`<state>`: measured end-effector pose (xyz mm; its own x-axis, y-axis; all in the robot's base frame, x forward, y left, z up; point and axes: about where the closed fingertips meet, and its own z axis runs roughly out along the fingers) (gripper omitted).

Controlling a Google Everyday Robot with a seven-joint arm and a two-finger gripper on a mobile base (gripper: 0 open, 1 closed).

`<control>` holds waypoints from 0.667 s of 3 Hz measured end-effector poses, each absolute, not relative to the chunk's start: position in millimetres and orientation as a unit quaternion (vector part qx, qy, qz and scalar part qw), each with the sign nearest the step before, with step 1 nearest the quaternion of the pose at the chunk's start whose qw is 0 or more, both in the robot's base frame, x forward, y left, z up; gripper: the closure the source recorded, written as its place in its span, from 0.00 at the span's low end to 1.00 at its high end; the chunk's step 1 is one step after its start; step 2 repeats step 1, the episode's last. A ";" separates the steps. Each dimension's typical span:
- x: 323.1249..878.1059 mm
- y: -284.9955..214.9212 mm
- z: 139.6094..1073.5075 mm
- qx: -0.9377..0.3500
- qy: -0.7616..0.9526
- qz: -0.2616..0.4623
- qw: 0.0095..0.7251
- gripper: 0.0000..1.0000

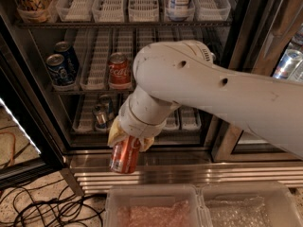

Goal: Pick coke can from middle shelf of fridge

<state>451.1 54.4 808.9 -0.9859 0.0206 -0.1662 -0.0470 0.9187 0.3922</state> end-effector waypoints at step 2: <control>446.0 53.9 808.2 -0.007 0.977 0.199 0.075 1.00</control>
Offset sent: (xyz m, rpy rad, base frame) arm 0.0000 0.0000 0.0000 0.0000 0.0000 0.0000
